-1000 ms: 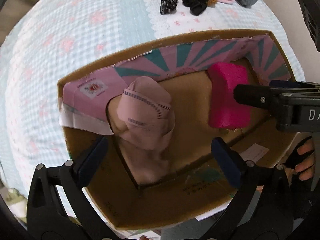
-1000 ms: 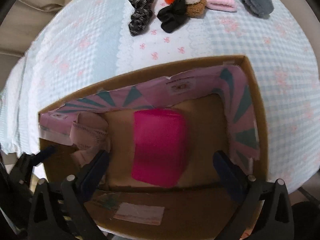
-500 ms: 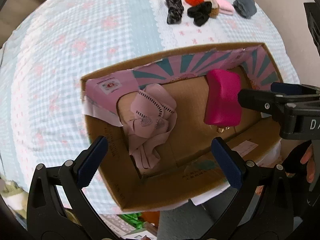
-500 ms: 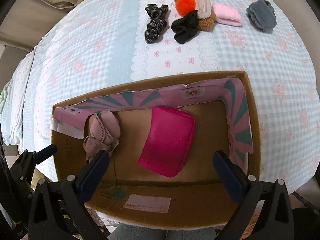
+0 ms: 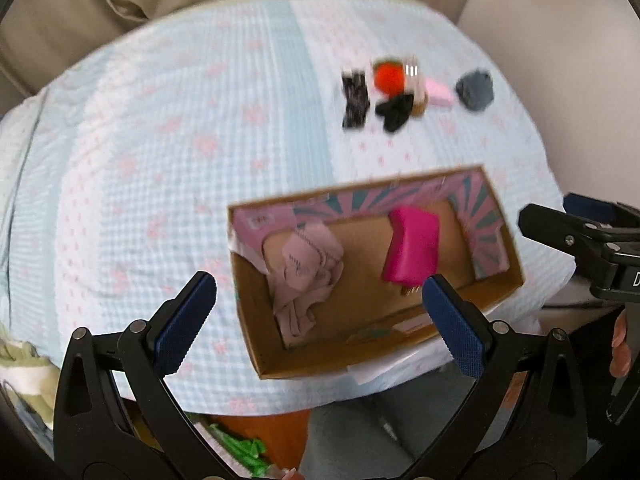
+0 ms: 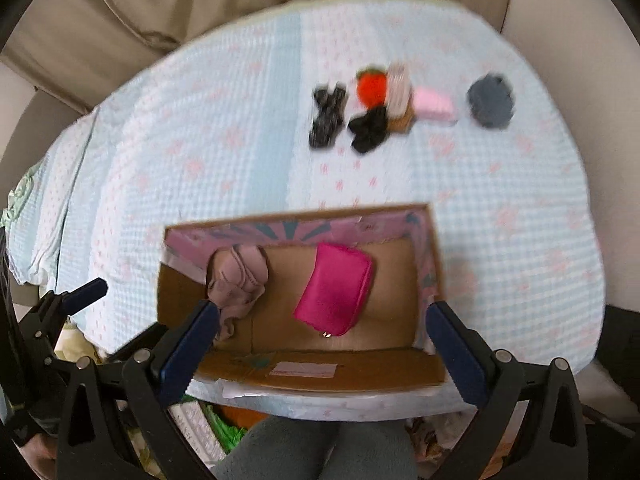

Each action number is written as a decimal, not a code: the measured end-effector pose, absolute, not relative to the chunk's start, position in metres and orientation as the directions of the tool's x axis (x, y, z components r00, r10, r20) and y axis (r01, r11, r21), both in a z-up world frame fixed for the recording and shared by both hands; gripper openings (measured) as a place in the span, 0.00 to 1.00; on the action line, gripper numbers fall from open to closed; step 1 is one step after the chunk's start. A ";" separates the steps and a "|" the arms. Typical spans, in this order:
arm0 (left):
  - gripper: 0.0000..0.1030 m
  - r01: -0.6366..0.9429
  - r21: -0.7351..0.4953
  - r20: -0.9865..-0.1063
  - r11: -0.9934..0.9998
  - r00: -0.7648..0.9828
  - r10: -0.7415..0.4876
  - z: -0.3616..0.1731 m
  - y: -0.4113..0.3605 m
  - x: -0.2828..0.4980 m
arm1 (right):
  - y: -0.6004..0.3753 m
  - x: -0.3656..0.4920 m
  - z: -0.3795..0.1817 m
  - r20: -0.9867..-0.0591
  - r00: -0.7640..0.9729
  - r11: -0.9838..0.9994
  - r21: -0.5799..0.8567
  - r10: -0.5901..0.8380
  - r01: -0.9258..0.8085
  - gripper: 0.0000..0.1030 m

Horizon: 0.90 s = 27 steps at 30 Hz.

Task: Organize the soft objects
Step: 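Open both tools to drop the cloth and pouch into the box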

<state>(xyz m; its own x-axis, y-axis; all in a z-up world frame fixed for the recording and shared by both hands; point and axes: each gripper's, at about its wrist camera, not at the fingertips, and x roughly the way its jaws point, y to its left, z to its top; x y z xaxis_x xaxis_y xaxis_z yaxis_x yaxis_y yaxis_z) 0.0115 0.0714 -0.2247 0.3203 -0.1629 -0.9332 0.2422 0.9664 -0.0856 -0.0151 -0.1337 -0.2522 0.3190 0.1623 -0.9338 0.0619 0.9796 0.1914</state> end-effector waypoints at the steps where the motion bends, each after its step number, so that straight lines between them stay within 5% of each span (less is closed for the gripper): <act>1: 1.00 0.235 -0.086 -0.923 0.968 0.348 -0.167 -0.213 0.073 0.010 | -0.138 -0.019 -0.242 -0.927 0.343 0.981 0.185 0.152 0.063 1.00; 15: 1.00 0.262 -0.127 -0.824 0.957 0.509 -0.249 -0.130 0.028 0.046 | -0.206 -0.017 -0.144 -0.835 0.549 0.984 0.128 0.038 0.127 1.00; 27: 1.00 0.313 -0.101 -0.843 0.944 0.477 -0.248 -0.155 -0.059 0.118 | -0.298 0.045 -0.139 -0.817 0.577 0.978 0.127 0.010 0.163 1.00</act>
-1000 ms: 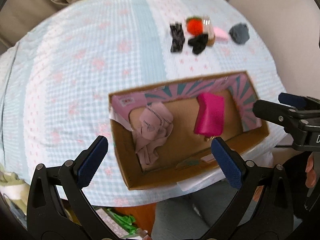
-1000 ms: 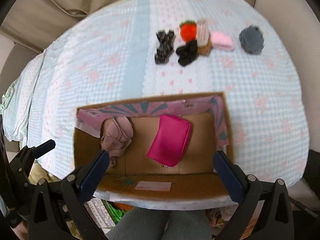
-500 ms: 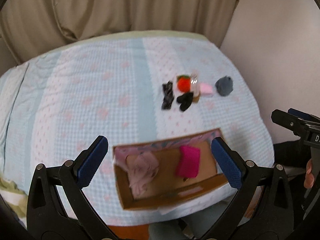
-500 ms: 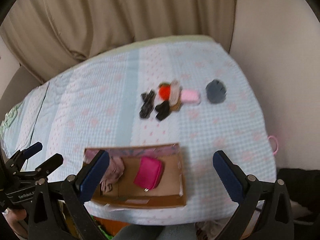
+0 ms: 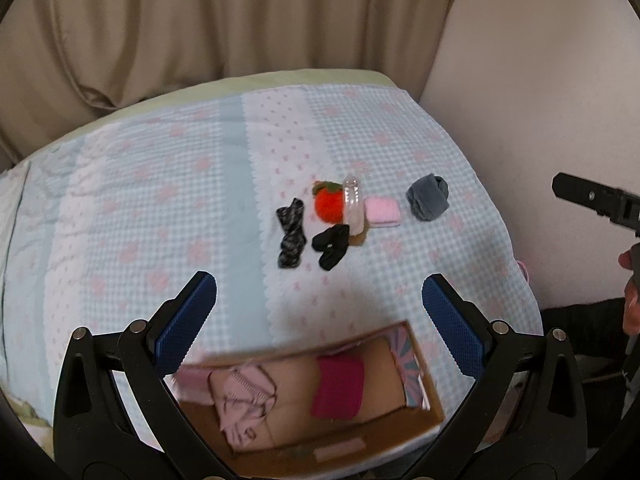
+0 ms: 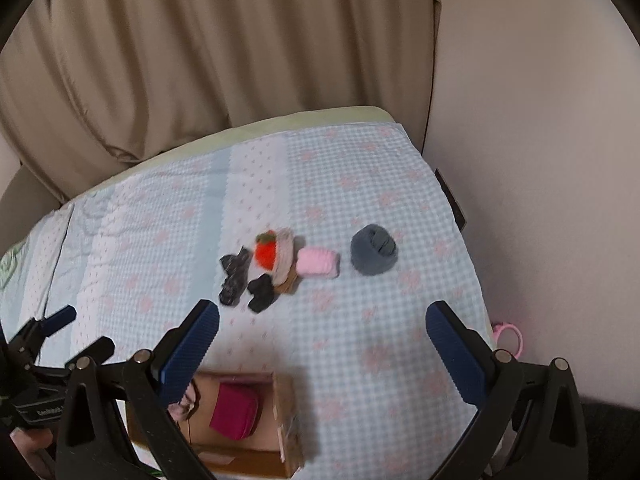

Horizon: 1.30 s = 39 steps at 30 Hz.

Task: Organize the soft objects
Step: 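Open both tools to drop the cloth and pouch into the box, then grasp the black sock with the left tool while the right tool grasps the grey fuzzy ball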

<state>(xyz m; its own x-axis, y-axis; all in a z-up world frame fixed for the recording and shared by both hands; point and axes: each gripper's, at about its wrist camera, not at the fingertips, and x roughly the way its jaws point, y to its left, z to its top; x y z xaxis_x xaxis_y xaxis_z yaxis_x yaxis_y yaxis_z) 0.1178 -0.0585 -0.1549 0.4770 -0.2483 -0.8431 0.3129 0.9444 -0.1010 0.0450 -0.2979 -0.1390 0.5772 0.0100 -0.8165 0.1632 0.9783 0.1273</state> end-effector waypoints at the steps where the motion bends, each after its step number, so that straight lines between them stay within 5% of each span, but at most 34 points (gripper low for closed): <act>1: 1.00 0.318 -0.095 -0.848 0.943 0.470 -0.244 -0.161 -0.066 0.125 | -0.308 0.054 -0.144 -0.822 0.570 0.976 0.136 0.017 0.168 1.00; 26: 0.91 0.693 0.052 -0.940 0.719 0.278 -0.200 -0.369 -0.170 0.247 | -0.406 0.217 -0.346 -0.914 0.386 0.902 0.269 0.128 0.338 1.00; 28: 0.78 0.723 0.046 -0.949 0.690 0.247 -0.195 -0.386 -0.176 0.250 | -0.408 0.224 -0.361 -0.917 0.377 0.891 0.274 0.129 0.361 1.00; 39: 0.51 0.764 -0.003 -0.971 0.646 0.153 -0.185 -0.439 -0.179 0.264 | -0.418 0.246 -0.406 -0.930 0.349 0.864 0.268 0.117 0.426 1.00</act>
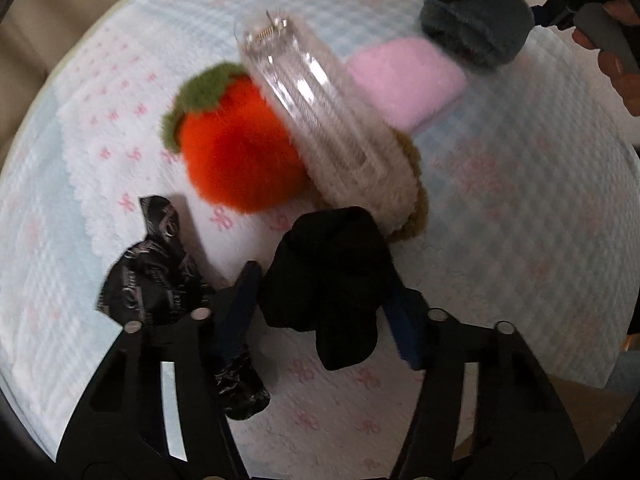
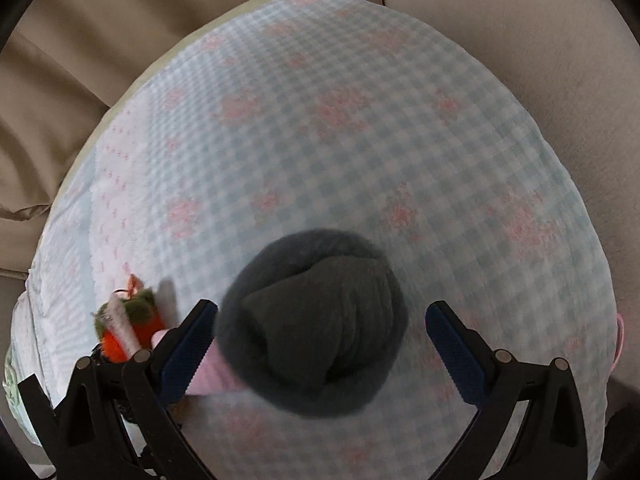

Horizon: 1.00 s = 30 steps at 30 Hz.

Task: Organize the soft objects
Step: 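Grasp the black sock with the left tool while the right tool grasps the grey fuzzy ball, then carry the black sock and grey ball with both tools over the box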

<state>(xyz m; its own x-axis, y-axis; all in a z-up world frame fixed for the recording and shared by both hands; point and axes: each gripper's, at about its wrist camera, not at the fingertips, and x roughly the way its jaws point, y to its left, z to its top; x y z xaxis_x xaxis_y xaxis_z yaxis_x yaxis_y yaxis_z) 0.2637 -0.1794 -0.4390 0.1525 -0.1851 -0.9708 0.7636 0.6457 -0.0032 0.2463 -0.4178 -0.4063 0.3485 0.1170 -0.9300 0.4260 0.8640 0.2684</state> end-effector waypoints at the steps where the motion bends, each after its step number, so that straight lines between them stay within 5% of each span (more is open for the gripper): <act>1: 0.50 0.766 -0.007 -0.970 0.643 0.151 -0.190 -0.440 -0.179 0.264 | -0.418 0.248 -0.409 -0.931 0.346 0.863 0.269 0.118 0.428 1.00; 7: 0.25 0.777 0.006 -0.966 0.629 0.168 -0.198 -0.438 -0.182 0.263 | -0.421 0.252 -0.425 -0.930 0.331 0.846 0.304 0.163 0.438 0.73; 13: 0.20 0.756 -0.020 -0.967 0.654 0.152 -0.204 -0.430 -0.179 0.270 | -0.419 0.251 -0.422 -0.930 0.336 0.853 0.294 0.150 0.432 0.52; 30: 0.19 0.672 -0.007 -0.939 0.741 0.250 -0.235 -0.334 -0.149 0.262 | -0.410 0.234 -0.345 -0.890 0.439 0.886 0.299 0.125 0.355 0.49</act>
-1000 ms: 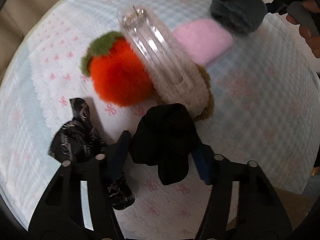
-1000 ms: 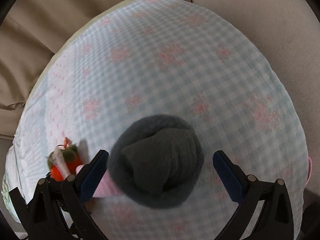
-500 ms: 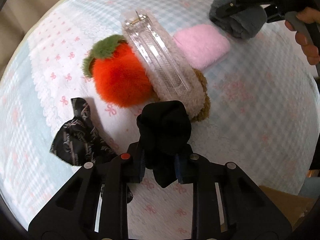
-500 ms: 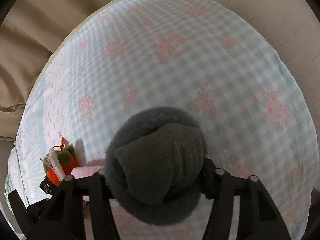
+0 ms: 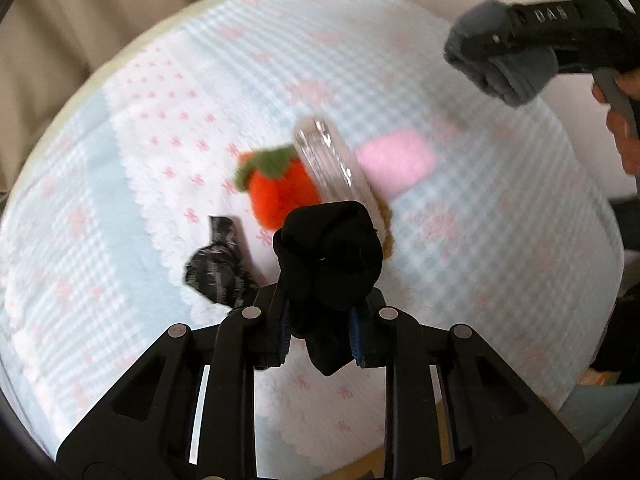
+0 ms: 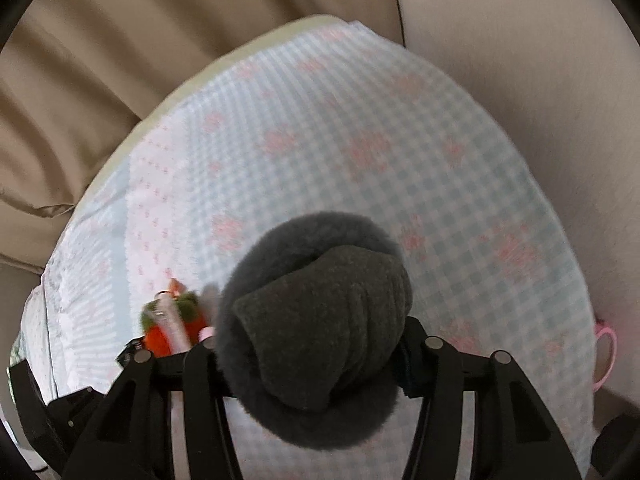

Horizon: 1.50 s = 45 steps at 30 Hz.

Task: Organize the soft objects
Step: 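Carry the black sock and grey ball with both tools over the box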

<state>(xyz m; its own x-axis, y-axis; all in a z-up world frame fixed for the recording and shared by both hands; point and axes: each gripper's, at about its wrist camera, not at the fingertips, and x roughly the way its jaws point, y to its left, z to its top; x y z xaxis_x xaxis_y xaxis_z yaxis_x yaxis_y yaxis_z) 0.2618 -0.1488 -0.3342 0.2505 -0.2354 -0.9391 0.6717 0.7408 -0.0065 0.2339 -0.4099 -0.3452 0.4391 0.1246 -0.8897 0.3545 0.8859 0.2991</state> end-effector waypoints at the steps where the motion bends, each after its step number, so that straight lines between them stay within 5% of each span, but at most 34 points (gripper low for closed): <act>1: 0.20 0.662 -0.005 -0.935 0.749 0.263 -0.238 -0.323 -0.146 0.259 | -0.407 0.232 -0.337 -0.888 0.445 0.891 0.294 0.121 0.345 0.49; 20: 0.20 0.422 -0.015 -0.875 0.906 0.434 -0.217 -0.175 -0.075 0.156 | -0.315 0.133 -0.178 -0.822 0.531 0.964 0.265 0.206 0.036 0.49; 32: 0.20 0.292 -0.085 -0.890 0.953 0.408 -0.204 -0.167 0.032 0.079 | -0.214 0.062 -0.179 -0.841 0.468 0.959 0.278 0.271 -0.057 0.49; 45: 0.19 0.299 -0.127 -0.929 0.946 0.298 -0.219 -0.221 0.097 0.025 | -0.122 0.004 -0.219 -0.895 0.364 0.963 0.269 0.259 -0.024 0.49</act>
<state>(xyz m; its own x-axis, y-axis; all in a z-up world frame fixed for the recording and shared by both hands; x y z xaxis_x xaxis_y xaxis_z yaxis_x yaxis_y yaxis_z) 0.0247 0.0968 -0.2214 0.2977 -0.2191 -0.9292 0.2987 0.9458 -0.1273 0.0037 -0.1217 -0.2195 0.3639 0.2587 -0.8948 -0.0238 0.9629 0.2687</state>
